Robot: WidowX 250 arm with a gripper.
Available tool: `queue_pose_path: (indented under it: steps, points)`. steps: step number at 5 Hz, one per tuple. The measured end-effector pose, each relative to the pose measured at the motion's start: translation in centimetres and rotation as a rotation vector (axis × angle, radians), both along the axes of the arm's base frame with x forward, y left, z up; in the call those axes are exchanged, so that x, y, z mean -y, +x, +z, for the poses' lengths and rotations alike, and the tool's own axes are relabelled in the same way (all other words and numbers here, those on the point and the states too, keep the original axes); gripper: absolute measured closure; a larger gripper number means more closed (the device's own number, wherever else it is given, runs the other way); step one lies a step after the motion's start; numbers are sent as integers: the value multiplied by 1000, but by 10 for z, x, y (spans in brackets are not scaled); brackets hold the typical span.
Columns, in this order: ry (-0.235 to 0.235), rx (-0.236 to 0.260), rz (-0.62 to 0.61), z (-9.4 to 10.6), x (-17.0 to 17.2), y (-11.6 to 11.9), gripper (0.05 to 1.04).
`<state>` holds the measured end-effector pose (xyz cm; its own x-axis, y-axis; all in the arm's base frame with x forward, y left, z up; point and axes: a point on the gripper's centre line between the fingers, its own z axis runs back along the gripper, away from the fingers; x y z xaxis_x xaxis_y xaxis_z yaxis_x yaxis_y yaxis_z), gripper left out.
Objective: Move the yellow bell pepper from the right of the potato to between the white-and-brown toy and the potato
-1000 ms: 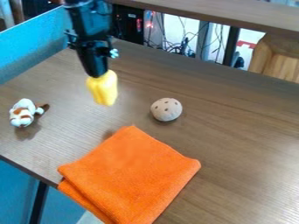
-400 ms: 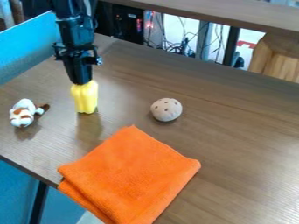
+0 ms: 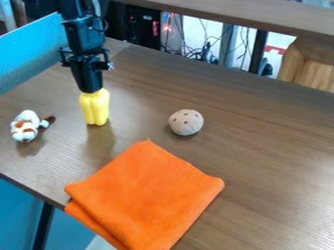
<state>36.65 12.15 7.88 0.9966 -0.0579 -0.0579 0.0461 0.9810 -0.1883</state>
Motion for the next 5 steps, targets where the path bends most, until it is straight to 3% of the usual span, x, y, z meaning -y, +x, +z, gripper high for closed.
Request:
queue_pose_path:
  steps: [1,2,3,4,5]
  points:
    - [9,11,14,4,2,-6,543]
    - [38,99,10,39,1,-8,240]
    - [61,119,18,54,-4,-13,75]
    - [85,121,-24,48,19,-8,78]
    - [86,132,-191,45,80,4,79]
